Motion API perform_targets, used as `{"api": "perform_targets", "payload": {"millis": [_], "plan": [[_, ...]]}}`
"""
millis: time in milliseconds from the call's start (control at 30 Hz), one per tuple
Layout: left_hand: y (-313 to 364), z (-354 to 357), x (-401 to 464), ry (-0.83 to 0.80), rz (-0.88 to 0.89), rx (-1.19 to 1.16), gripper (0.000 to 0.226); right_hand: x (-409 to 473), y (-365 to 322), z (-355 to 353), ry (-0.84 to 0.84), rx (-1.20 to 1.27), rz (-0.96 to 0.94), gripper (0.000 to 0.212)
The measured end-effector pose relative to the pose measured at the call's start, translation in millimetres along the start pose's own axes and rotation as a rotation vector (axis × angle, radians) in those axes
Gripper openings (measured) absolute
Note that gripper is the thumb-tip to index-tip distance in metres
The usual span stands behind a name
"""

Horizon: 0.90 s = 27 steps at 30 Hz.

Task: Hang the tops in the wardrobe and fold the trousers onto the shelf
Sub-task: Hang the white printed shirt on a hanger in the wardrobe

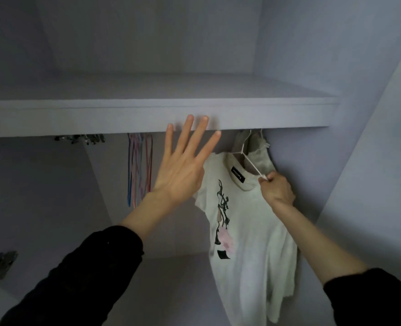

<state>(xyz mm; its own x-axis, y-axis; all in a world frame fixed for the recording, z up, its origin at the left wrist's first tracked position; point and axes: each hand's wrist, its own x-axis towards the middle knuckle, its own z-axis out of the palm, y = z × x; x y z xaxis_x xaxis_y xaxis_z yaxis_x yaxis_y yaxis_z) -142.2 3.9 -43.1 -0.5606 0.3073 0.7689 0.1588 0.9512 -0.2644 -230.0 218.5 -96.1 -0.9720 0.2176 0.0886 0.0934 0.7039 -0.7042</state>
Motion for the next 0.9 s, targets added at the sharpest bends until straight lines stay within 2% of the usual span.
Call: {"api": "perform_targets", "payload": {"millis": [167,300,633,900], "plan": [[-13.8,15.3,20.9,-0.030,-0.023,0.112,0.109,45.1,-26.9,1.0,0.076,0.176,0.029,0.013],[-17.7,27.8,20.7,0.002,-0.023,0.197,0.118,73.6,-43.7,14.0,0.108,0.252,0.051,0.021],[-19.0,38.5,18.5,0.045,-0.027,0.286,0.121,109.4,-38.2,64.2,0.046,0.291,0.075,0.033],[-17.3,37.7,17.5,0.028,-0.040,0.292,0.115,125.6,-19.7,44.2,0.080,0.360,0.278,0.037]]}}
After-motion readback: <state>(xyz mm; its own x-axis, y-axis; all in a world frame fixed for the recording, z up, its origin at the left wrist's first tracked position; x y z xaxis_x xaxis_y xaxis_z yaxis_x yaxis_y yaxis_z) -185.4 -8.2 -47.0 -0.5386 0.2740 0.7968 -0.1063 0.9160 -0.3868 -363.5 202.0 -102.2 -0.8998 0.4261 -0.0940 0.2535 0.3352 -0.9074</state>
